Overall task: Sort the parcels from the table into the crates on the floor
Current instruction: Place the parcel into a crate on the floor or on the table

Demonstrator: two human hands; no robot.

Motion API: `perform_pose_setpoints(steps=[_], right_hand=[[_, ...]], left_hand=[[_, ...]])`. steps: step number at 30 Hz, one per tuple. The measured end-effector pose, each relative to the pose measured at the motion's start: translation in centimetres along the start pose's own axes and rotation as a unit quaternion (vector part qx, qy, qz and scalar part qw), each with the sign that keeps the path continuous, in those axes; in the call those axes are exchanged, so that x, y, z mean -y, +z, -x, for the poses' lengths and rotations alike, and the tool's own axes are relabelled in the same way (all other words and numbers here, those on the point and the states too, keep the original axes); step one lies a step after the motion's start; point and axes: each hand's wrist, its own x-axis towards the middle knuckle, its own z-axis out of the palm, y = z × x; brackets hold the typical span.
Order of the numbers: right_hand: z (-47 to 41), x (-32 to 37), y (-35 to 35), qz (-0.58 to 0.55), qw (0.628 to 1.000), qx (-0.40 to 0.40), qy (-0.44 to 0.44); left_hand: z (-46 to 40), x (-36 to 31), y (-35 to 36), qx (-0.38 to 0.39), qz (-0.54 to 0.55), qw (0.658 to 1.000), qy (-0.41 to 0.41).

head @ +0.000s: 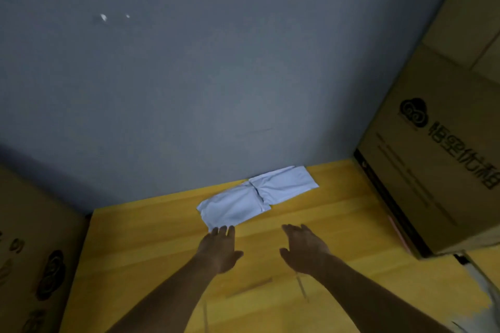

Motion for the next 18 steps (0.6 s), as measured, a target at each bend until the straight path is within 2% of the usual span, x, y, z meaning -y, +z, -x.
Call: perform_pose_setpoints(steps=[6, 11, 15, 18], right_hand=[[-7.2, 0.1, 1.5, -0.008, 0.999, 0.014, 0.036], [-10.3, -0.1, 3.7, -0.011, 0.997, 0.039, 0.060], [-11.0, -0.1, 3.8, -0.014, 0.997, 0.048, 0.066], [-11.1, -0.3, 4.2, -0.034, 0.996, 0.048, 0.069]], left_hand=[[-10.3, 2.9, 1.4, 0.002, -0.001, 0.999, 0.036], [-15.3, 3.7, 3.1, -0.001, -0.041, 0.998, 0.047], [-17.6, 4.9, 4.8, -0.025, -0.028, 0.998, 0.053], [-18.8, 6.2, 5.7, -0.075, -0.015, 0.994, 0.081]])
